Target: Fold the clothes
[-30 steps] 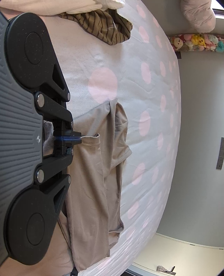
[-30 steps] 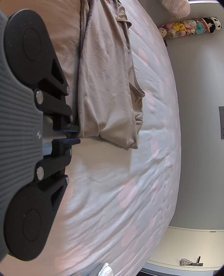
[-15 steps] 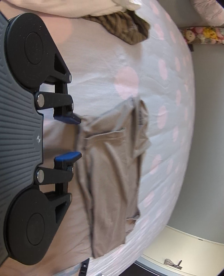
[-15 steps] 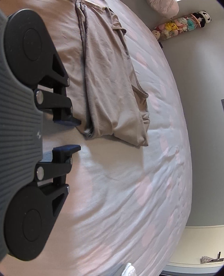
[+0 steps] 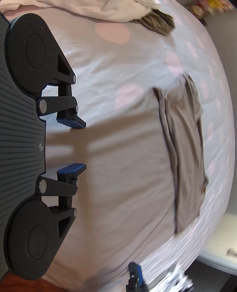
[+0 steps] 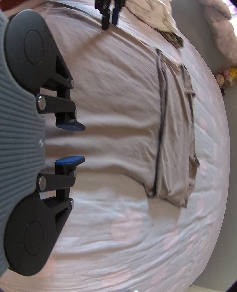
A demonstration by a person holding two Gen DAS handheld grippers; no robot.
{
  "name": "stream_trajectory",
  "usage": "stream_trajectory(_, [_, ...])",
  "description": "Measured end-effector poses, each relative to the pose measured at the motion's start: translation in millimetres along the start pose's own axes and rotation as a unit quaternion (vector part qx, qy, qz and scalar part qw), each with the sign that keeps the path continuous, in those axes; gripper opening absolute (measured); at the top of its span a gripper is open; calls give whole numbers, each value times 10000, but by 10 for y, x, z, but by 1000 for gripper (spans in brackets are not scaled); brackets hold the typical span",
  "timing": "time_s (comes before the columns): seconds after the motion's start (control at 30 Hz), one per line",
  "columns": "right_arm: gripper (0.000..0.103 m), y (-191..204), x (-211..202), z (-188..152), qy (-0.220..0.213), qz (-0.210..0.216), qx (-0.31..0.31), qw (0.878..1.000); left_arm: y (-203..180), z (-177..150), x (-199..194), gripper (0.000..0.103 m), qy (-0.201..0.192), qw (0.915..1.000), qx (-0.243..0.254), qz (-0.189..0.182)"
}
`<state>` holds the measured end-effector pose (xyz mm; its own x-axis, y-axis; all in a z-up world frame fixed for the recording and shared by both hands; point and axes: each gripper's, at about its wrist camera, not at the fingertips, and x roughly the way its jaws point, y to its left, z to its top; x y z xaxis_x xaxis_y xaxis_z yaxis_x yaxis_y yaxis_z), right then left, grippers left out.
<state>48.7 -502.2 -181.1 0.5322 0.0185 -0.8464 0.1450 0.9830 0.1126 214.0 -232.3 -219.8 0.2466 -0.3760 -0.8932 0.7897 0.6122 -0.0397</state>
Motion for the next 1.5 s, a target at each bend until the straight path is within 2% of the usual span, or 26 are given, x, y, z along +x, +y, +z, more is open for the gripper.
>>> stream_trajectory(0.1, [34, 391, -71, -199, 285, 272, -592, 9975, -283, -129, -46, 40, 253, 9973, 670, -142])
stream_trajectory(0.23, [33, 903, -174, -429, 360, 579, -1695, 9832, -660, -302, -108, 40, 588, 9855, 1557, -330])
stream_trajectory(0.3, [33, 1092, -209, -511, 370, 644, -2226, 9721, -848, -388, -139, 40, 753, 9761, 1995, -422])
stream_trajectory(0.43, [33, 1209, -156, -596, 588, 763, -2656, 9593, -1225, -561, -201, 40, 1079, 9503, 2857, -605])
stream_trajectory(0.47, [33, 1239, -143, -618, 642, 792, -2762, 9557, -1270, -595, -189, 40, 1149, 9461, 2969, -591])
stream_trajectory(0.6, [31, 1356, -90, -704, 858, 907, -3183, 9397, -1346, -713, -88, 38, 1410, 9358, 3204, -410])
stream_trajectory(0.63, [25, 1386, -77, -725, 912, 936, -3286, 9354, -1345, -723, -71, 36, 1446, 9358, 3189, -413])
stream_trajectory(0.67, [21, 1415, -64, -747, 966, 964, -3390, 9308, -1332, -720, -71, 32, 1447, 9373, 3137, -451])
stream_trajectory(0.7, [18, 1445, -51, -768, 1019, 993, -3493, 9262, -1319, -715, -79, 21, 1439, 9390, 3085, -495])
stream_trajectory(0.73, [10, 1474, -38, -789, 1072, 1021, -3595, 9213, -1306, -720, -90, 7, 1436, 9400, 3044, -557])
stream_trajectory(0.77, [8, 1471, -35, -800, 1100, 1048, -3603, 9204, -1293, -729, -102, 4, 1436, 9407, 3007, -628])
stream_trajectory(0.83, [1, 1415, -46, -793, 1204, 1224, -3487, 9214, -1283, -757, -125, 3, 1446, 9407, 2981, -731])
stream_trajectory(0.93, [0, 1399, -43, -823, 1405, 1330, -3479, 9173, -1322, -828, -144, 3, 1504, 9354, 3103, -779])
stream_trajectory(1.0, [0, 1437, -37, -869, 1496, 1275, -3602, 9119, -1389, -904, -145, 0, 1647, 9243, 3293, -1009])
stream_trajectory(1.07, [0, 1456, -69, -900, 1425, 1211, -3684, 9107, -1473, -979, -155, 0, 1611, 9165, 3578, -774])
stream_trajectory(1.2, [8, 1446, -161, -925, 1145, 1127, -3748, 9131, -1561, -1065, -283, 0, 1117, 9184, 3795, -100])
stream_trajectory(1.23, [13, 1459, -177, -938, 1080, 1082, -3816, 9116, -1590, -1088, -317, 6, 999, 9180, 3838, 86])
stream_trajectory(1.27, [14, 1473, -180, -953, 1029, 1028, -3886, 9098, -1623, -1118, -337, 12, 934, 9167, 3878, 251])
stream_trajectory(1.3, [14, 1483, -181, -964, 997, 984, -3946, 9081, -1660, -1157, -344, 28, 888, 9138, 3943, 411])
stream_trajectory(1.33, [14, 1497, -174, -963, 975, 950, -3990, 9068, -1695, -1184, -327, 43, 872, 9080, 4053, 608])
stream_trajectory(1.37, [15, 1504, -170, -961, 950, 920, -4014, 9063, -1728, -1202, -299, 46, 872, 9006, 4179, 822])
stream_trajectory(1.43, [26, 1499, -166, -931, 900, 833, -4007, 9080, -1777, -1214, -236, 46, 902, 8865, 4386, 1167])
stream_trajectory(1.5, [33, 1514, -128, -901, 892, 742, -3986, 9098, -1782, -1169, -170, 46, 1002, 8788, 4485, 1282])
